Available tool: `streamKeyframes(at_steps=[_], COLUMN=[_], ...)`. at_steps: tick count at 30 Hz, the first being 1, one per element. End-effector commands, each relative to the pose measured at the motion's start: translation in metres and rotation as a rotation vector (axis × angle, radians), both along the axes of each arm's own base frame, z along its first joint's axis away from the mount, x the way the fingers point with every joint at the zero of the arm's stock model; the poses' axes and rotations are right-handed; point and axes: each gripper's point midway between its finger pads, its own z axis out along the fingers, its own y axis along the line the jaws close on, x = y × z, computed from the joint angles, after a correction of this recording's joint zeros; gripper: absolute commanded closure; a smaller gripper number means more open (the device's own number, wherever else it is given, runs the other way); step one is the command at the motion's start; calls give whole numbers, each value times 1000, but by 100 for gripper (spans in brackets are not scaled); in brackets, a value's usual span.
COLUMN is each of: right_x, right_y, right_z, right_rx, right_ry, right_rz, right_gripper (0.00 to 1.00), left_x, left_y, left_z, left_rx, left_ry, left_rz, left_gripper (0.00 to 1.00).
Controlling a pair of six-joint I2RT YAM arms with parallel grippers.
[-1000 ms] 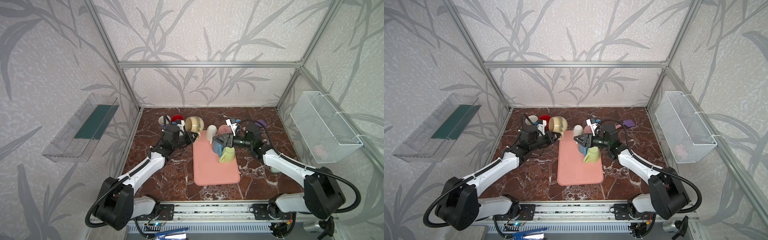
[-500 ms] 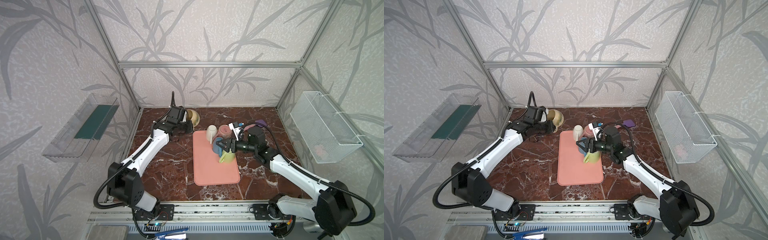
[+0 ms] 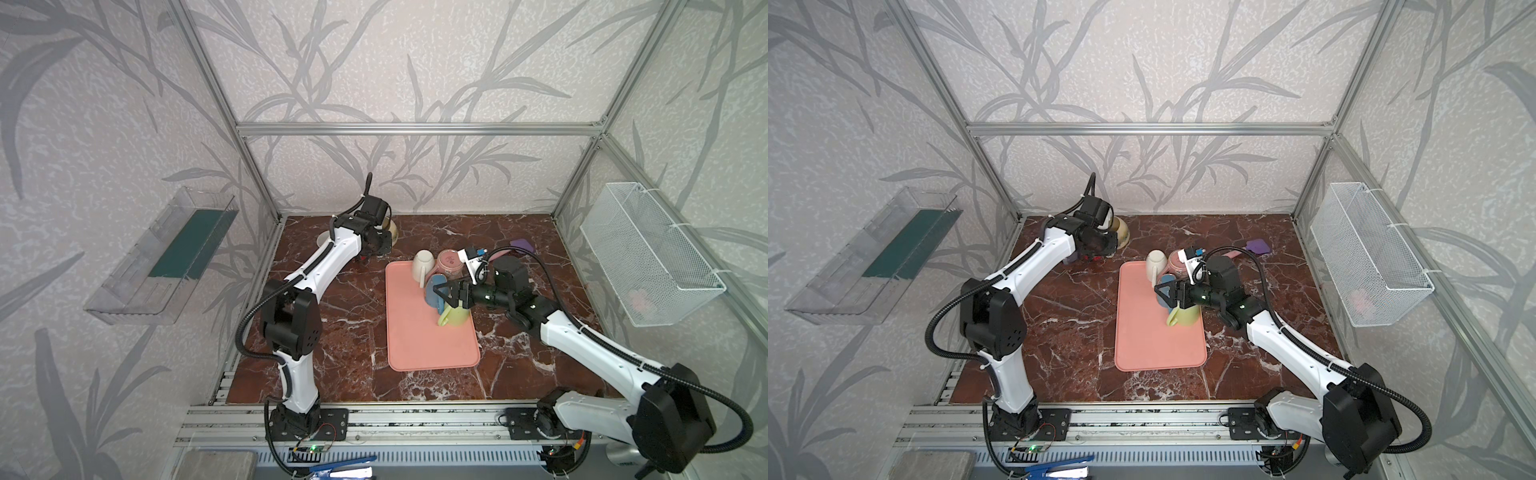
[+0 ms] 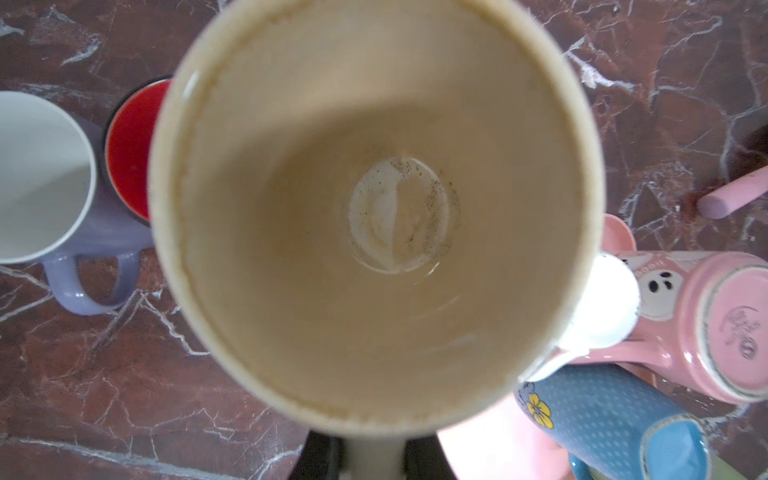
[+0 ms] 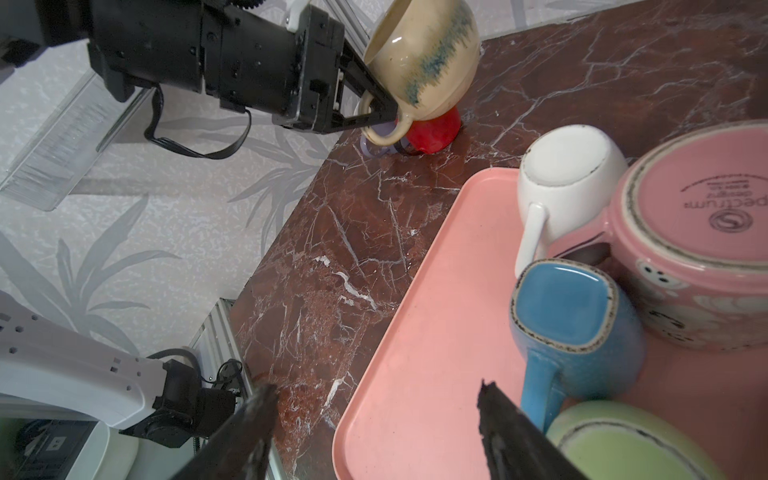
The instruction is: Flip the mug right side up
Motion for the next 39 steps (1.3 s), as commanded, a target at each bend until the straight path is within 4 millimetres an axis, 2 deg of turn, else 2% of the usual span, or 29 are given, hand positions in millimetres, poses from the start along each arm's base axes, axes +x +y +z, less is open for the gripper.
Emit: streamKeyframes(at_steps=[1,6,15,26,39], right_x=[7,8,14,19,21], right_y=[-2,-5,-9,-9,-9], right_z=[1,1,-6,-12,-19], right_rx=[-10,-6,-11,-2,-7], right_ry=[-21,-36,-32,-13,2], right_rz=[-9,-10,-31,-38,-42], right_gripper=[18,11,9,9,9], left_x=[25,47,66,73,75], left_y=[3,2,-5,-2,5], left_z=[20,5,-28,-61,-78], left_rx=[59,99,105,101,138], left_ry=[-90,-85,-46,1,20], left_rz=[-5,1,1,37,69], left_gripper=[100,100,100,100,100])
